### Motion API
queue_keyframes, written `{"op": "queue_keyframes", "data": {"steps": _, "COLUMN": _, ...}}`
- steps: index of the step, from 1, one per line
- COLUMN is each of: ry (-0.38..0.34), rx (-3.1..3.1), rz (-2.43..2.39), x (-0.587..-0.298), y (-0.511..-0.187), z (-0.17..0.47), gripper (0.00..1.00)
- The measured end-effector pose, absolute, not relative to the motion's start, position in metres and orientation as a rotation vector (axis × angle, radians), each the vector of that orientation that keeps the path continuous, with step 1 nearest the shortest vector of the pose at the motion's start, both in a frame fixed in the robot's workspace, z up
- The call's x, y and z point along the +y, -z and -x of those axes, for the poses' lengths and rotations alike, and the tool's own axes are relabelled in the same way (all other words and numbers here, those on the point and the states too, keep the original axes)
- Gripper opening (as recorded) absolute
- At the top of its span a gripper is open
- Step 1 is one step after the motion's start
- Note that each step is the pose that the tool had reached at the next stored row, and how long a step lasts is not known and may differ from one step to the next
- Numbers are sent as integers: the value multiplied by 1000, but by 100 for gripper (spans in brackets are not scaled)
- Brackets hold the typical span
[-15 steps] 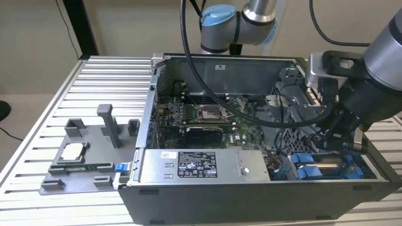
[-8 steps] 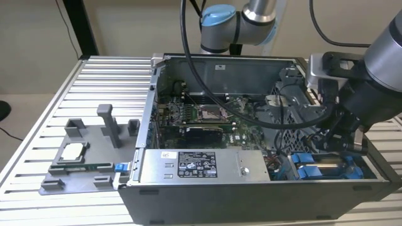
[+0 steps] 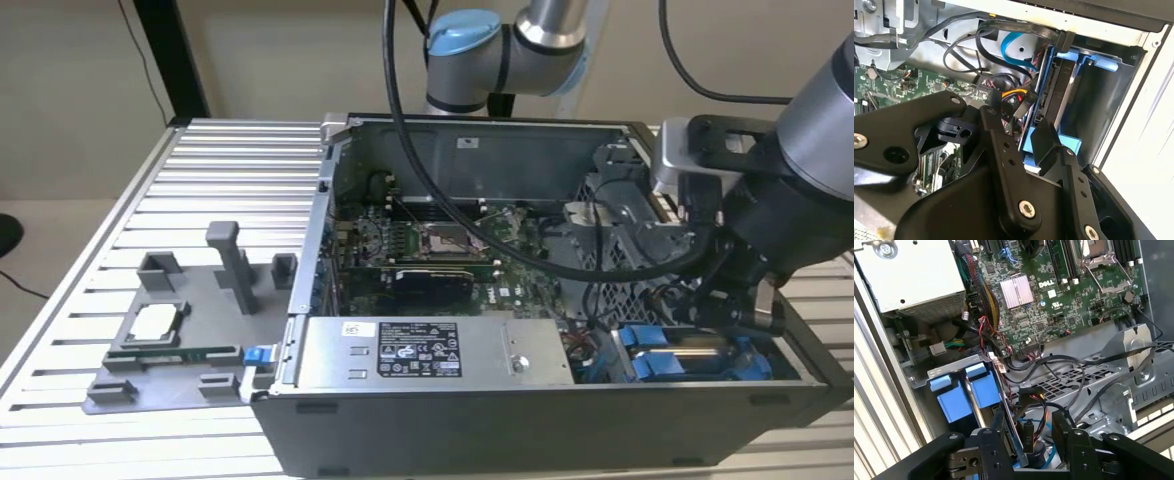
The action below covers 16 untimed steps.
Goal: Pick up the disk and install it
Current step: 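Insert the first disk wire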
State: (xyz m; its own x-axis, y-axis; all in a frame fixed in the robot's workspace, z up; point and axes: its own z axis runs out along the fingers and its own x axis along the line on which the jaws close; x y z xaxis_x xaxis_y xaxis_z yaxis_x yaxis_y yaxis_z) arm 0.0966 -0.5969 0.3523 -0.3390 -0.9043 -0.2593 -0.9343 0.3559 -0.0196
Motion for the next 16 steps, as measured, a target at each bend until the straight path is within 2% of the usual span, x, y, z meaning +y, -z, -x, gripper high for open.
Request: {"op": "queue_keyframes", "data": {"steps": 16, "ry": -194, "rx": 2393, "rz": 1653, "x": -599, "y": -352, "z": -97, "gripper": 100}}
